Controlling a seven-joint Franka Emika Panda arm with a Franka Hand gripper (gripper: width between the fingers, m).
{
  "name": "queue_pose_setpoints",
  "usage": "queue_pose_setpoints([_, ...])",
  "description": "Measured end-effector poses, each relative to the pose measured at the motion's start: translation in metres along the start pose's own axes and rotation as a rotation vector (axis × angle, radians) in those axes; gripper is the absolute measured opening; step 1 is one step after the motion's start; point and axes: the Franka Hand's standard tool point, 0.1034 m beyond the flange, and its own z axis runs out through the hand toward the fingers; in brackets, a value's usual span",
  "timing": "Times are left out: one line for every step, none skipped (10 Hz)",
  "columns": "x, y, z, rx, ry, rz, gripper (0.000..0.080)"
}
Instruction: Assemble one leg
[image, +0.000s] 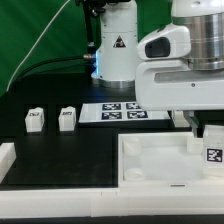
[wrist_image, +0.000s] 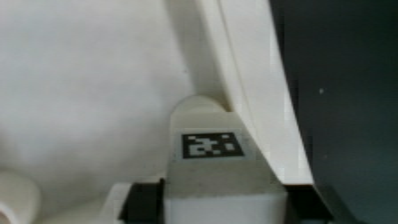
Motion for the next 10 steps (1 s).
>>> queue_pose_setpoints([0.0002, 0.0002, 0.0000, 0.006, -0.003, 0.088, 0.0291])
queue_pose_setpoints([0.0013, 0.0008, 0.0004, 0.025, -0.006, 0.251, 0.0291])
queue_pose_setpoints([0.0029, 0.0018, 0.0001, 0.036, -0.009, 0.351, 0.0291])
queue_pose_setpoints([0.0036, 0.0022, 0.0001, 0.042, -0.011, 0.414, 0.0291])
queue_pose_setpoints([0.0036, 0.0017, 0.0002, 0.052, -0.018, 0.525, 0.0291])
queue_pose_setpoints([0.0034, 0.0013, 0.0003, 0.054, -0.023, 0.608, 0.0291])
queue_pose_setpoints([0.0021, -0.0009, 0.0006, 0.057, -0.030, 0.747, 0.0291])
queue_pose_setpoints([0.0012, -0.0030, 0.0011, 0.060, -0.032, 0.851, 0.0291])
queue_pose_setpoints([0.0007, -0.0038, 0.0019, 0.061, -0.033, 0.971, 0.0291])
queue_pose_setpoints([-0.0001, -0.0049, 0.0021, 0.060, -0.037, 1.057, 0.0291])
